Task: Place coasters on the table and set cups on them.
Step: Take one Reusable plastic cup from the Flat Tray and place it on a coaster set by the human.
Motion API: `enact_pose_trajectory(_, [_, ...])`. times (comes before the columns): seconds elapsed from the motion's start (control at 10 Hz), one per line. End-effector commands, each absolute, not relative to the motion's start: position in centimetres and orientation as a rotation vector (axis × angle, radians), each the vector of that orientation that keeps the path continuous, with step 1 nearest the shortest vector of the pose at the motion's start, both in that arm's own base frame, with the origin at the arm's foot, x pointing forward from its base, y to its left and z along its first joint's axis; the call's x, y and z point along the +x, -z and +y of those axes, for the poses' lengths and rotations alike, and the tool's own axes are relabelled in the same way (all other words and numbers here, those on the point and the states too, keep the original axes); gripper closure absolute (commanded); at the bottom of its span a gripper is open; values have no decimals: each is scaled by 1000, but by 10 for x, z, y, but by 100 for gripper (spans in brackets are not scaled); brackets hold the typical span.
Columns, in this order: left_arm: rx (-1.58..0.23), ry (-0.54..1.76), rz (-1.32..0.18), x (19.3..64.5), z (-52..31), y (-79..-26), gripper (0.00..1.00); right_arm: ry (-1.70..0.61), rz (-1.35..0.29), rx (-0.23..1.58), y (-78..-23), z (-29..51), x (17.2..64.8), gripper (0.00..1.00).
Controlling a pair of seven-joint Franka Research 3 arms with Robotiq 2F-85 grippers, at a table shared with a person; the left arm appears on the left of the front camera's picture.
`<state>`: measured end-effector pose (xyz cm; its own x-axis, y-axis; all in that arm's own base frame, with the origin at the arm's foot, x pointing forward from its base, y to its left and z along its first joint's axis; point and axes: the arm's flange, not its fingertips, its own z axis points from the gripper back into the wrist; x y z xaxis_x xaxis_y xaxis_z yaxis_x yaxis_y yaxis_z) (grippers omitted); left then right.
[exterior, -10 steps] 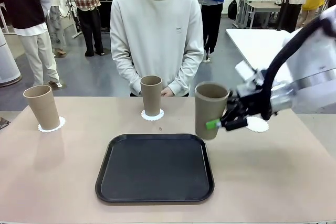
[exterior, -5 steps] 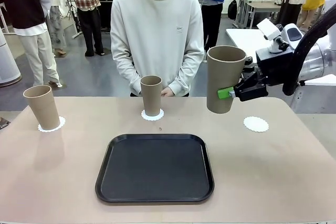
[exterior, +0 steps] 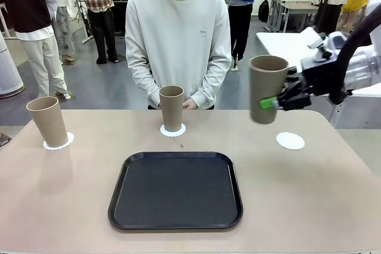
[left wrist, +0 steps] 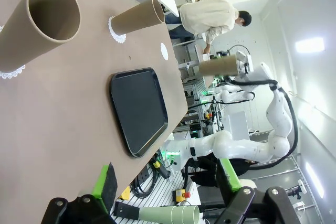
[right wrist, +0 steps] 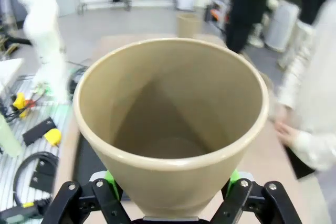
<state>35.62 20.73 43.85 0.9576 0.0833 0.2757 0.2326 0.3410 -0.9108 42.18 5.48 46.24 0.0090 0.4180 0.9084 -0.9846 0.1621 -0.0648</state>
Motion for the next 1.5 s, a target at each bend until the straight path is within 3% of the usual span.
enact_pose_trajectory(0.0, [-1228,99,-309,356,207,-439,0,-1107,-1013,685,-463,-11,492,16])
enact_pose_trajectory(0.4, [-1228,99,-309,356,207,-439,0,-974,-1013,635,-459,-88,531,16])
enact_pose_trajectory(1.1, [-1228,99,-309,356,207,-439,0,-967,-1021,610,-456,-100,531,16])
enact_pose_trajectory(1.4, [-1228,99,-309,356,207,-439,0,-1033,-1056,784,-416,-106,531,16])
